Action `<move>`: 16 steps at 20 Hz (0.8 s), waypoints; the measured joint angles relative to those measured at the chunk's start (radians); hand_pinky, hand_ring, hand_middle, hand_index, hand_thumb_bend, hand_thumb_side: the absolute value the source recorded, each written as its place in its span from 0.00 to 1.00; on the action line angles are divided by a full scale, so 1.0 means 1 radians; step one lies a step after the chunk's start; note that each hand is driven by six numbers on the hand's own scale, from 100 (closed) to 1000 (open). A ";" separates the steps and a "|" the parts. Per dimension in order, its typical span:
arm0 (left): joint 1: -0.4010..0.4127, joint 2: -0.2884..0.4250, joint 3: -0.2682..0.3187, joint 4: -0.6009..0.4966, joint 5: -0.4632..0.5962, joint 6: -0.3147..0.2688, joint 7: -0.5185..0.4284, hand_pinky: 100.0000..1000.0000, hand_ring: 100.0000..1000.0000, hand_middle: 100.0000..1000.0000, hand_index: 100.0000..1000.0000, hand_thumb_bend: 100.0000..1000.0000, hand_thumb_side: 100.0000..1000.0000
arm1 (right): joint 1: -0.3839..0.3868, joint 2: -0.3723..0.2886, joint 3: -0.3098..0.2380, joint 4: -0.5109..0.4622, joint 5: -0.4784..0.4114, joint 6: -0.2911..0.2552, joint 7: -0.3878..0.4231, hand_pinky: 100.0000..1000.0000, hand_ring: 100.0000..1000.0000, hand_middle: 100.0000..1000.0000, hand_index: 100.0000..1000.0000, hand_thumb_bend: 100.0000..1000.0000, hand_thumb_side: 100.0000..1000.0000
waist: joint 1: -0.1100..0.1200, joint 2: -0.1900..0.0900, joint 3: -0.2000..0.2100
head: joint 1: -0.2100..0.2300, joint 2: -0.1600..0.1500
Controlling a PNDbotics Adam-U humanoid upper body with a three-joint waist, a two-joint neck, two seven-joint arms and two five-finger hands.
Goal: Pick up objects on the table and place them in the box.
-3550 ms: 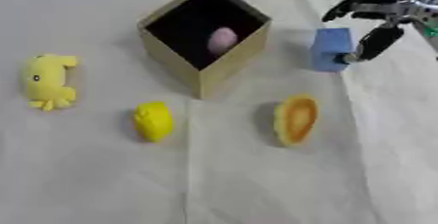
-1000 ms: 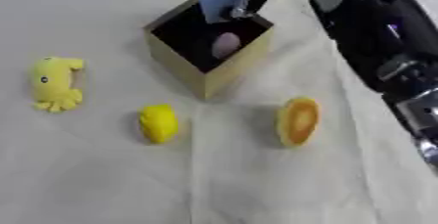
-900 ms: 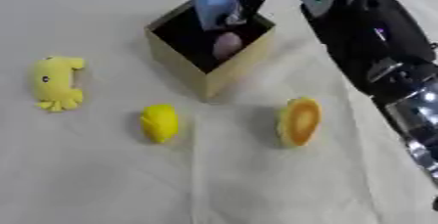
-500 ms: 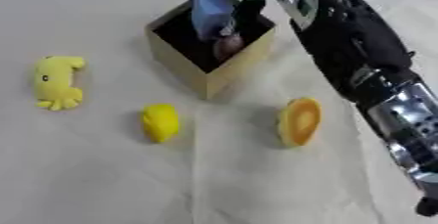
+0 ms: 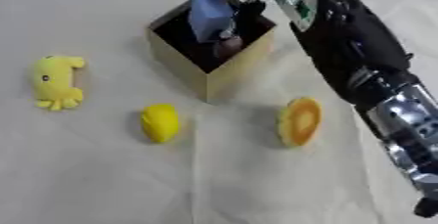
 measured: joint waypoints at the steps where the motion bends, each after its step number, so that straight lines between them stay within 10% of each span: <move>1: 0.000 0.000 0.000 0.000 0.000 0.000 0.000 0.87 0.63 0.64 0.83 0.11 0.74 | 0.000 0.000 0.000 0.000 0.001 0.001 -0.001 0.96 1.00 0.93 0.97 0.34 0.24 | -0.001 0.000 0.000 | 0.000 0.000; 6: 0.000 0.000 0.000 0.000 0.000 0.001 -0.001 0.87 0.63 0.64 0.83 0.11 0.73 | 0.000 0.000 0.000 -0.008 0.009 0.001 -0.005 0.97 1.00 0.92 0.99 0.49 0.11 | -0.002 -0.002 -0.002 | 0.004 0.000; 16: 0.000 0.000 0.000 0.000 0.000 0.001 -0.004 0.87 0.63 0.64 0.83 0.11 0.73 | 0.027 -0.029 0.001 -0.080 -0.055 0.024 -0.019 0.91 0.93 0.81 0.93 0.23 0.24 | -0.003 -0.009 -0.006 | 0.010 0.005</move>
